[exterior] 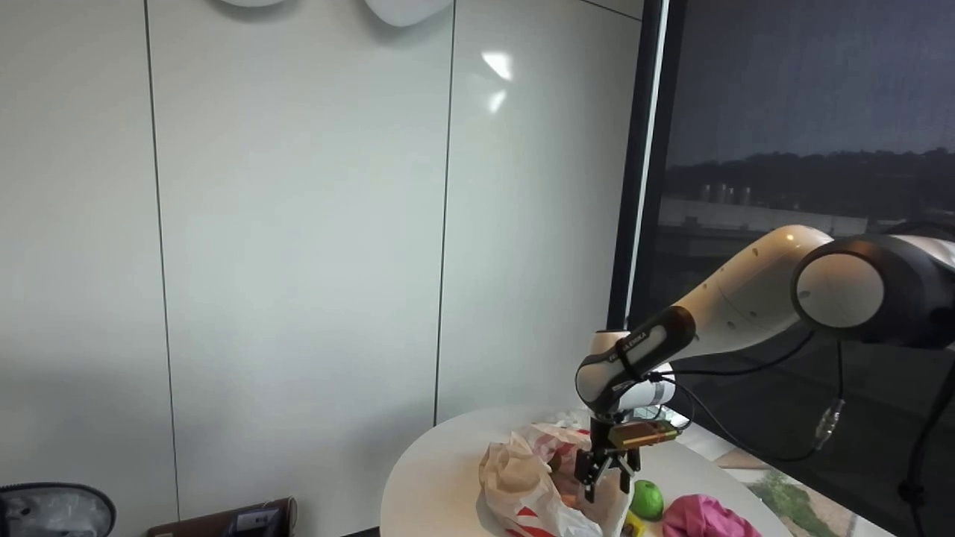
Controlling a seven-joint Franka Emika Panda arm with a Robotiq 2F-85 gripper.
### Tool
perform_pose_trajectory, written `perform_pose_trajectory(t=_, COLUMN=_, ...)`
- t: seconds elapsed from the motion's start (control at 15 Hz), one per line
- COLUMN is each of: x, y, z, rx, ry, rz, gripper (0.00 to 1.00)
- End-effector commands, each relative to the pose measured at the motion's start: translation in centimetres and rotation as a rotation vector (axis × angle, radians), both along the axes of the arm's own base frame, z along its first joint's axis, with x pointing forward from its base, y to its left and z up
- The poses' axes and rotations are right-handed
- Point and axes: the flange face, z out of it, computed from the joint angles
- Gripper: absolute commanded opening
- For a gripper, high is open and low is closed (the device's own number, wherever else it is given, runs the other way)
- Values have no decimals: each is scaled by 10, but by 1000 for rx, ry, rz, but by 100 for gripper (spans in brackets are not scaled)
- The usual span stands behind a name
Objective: Remove some items from the plastic bag and put it on the table
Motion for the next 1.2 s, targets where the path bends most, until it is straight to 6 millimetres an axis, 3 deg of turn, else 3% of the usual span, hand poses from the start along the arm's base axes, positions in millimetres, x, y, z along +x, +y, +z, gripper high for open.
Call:
perform_pose_trajectory(t=0.0, x=38, y=-7, z=-18, rx=-38, ry=-61, rz=42, gripper=100)
perform_pose_trajectory(t=0.33, x=75, y=31, z=-44, rx=-11, ry=-130, rz=75, gripper=100)
perform_pose_trajectory(t=0.67, x=117, y=39, z=-64, rx=-87, ry=-273, rz=205, gripper=100)
perform_pose_trajectory(t=1.13, x=138, y=58, z=-97, rx=3, ry=-369, rz=306, gripper=100)
